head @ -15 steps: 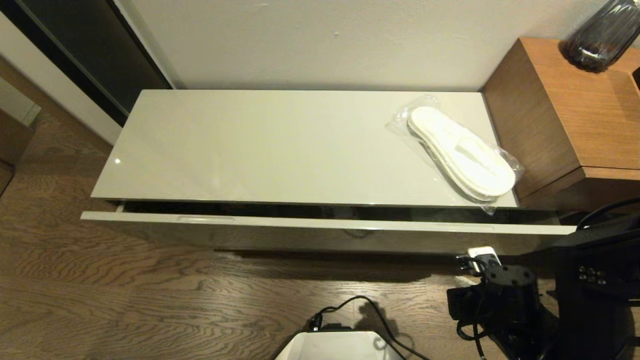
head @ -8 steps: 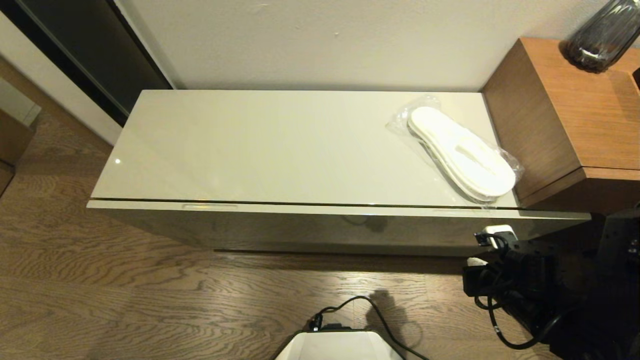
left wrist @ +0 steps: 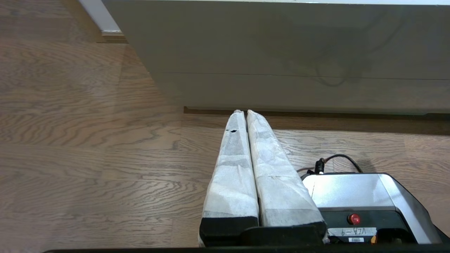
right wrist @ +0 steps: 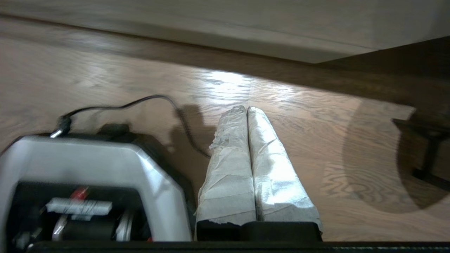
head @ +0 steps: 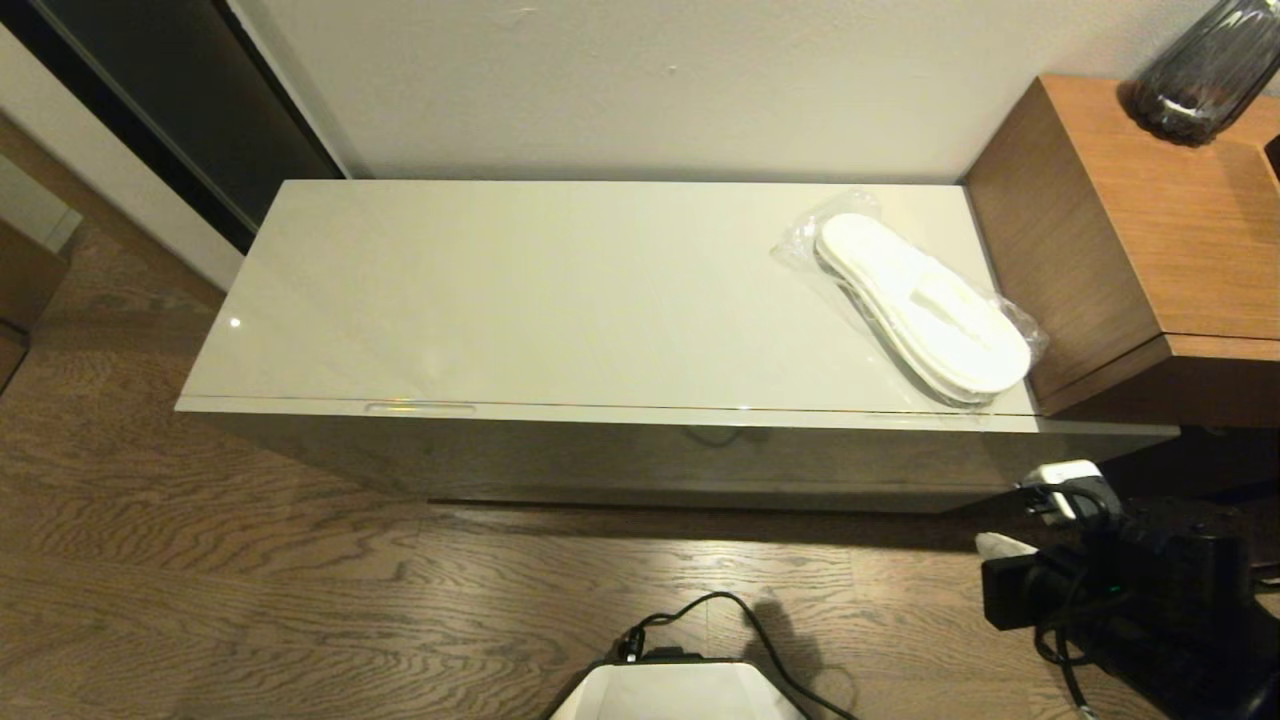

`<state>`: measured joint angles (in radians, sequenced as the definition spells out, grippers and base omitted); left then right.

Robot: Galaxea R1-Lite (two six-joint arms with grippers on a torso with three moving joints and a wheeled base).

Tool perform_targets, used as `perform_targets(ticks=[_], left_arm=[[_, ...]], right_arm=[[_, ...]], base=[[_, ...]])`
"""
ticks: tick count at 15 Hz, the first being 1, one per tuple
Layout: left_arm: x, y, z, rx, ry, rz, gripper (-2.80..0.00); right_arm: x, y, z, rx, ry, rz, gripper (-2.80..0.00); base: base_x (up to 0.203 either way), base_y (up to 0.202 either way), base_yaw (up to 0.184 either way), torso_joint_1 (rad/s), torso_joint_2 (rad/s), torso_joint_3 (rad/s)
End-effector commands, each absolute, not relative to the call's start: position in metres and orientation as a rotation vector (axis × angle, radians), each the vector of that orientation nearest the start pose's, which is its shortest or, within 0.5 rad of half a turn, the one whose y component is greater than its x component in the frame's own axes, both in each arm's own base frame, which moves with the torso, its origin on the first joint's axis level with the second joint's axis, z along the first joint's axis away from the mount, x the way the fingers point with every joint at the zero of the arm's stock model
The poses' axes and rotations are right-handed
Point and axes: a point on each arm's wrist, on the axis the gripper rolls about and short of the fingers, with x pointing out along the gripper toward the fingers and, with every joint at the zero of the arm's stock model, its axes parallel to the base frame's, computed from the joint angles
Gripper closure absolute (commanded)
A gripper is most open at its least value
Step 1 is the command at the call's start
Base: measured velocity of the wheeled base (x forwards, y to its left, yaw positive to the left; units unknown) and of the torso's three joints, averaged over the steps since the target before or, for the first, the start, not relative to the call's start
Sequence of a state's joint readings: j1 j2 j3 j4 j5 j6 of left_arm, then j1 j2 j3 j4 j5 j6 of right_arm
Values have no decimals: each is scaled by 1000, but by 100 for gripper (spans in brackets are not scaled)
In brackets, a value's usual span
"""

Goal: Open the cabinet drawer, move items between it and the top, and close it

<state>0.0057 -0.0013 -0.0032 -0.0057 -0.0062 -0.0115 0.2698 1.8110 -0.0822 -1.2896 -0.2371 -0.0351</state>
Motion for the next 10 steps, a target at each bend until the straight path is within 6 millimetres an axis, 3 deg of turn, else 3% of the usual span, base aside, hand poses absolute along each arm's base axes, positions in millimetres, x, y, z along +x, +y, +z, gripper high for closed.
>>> perform_targets(ticks=[1,4,8,10], left_arm=[[-23,0,77,-12,-8,0,0],[-23,0,77,-12,-8,0,0],[-23,0,77,-12,-9,0,0],[-23,0,77,-12,-9,0,0]], right_arm=[[175,44,83,-126,350,64,0],[158,39,116,-77,154,47,0],[149,33,122,-83,134,-13,0],[127,22,137,-79,61,-112,0]], base=[[0,0,0,0,0,0],[0,0,0,0,0,0],[0,0,0,0,0,0],[0,0,0,0,0,0]])
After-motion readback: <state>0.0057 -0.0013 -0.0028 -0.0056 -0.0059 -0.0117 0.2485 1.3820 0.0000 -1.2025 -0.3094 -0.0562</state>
